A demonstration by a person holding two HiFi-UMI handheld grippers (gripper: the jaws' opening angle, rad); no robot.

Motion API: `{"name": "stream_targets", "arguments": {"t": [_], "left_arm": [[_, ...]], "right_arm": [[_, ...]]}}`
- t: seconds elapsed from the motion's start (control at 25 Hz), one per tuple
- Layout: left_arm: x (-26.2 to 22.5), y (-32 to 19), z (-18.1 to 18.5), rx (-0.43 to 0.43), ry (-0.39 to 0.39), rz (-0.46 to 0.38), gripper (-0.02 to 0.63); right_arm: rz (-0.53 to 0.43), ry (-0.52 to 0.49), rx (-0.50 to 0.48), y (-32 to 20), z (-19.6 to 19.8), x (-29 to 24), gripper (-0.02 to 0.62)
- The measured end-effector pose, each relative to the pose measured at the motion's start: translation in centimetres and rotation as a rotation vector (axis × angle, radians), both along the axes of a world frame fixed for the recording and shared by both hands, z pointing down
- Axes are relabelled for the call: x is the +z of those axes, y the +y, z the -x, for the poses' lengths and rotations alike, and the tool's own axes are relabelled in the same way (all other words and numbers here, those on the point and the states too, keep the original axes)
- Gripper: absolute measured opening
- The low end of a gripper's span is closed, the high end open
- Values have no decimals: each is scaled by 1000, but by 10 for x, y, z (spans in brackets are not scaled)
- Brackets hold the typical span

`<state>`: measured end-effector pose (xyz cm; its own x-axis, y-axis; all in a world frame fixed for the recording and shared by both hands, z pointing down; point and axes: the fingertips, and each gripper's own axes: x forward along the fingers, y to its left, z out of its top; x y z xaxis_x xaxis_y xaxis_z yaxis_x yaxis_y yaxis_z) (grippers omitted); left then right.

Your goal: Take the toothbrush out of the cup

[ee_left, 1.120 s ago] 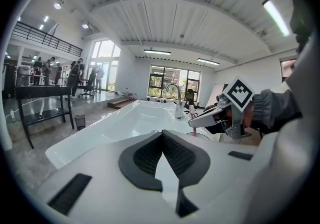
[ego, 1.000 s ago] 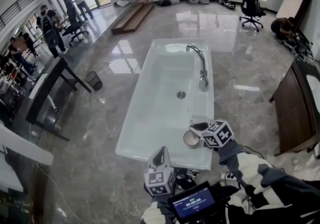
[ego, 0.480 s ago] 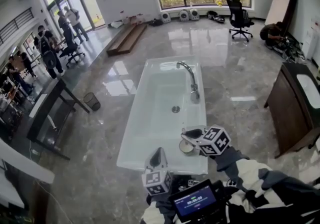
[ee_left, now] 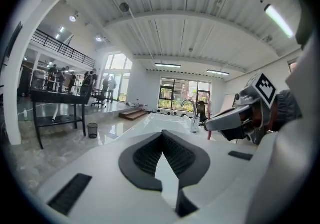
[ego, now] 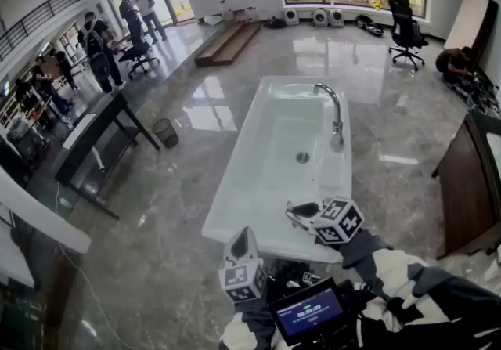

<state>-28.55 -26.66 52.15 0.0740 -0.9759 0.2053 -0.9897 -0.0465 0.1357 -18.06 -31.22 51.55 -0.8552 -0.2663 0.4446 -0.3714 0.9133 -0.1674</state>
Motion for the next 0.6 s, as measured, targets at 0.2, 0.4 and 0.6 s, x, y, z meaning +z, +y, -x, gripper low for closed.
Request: {"name": "stream_targets", "arguments": {"t": [0.2,0.4,0.6], "left_arm": [[11,21,10,-47,18,10,5],[27,35,24,-94,44,40,5],[32,56,24,-117,64,52,5]], "right_arm": [[43,97,-60,10,17,39,32],[128,238,-72,10,28,98,31],[131,302,-81,13,41,134,28]]}}
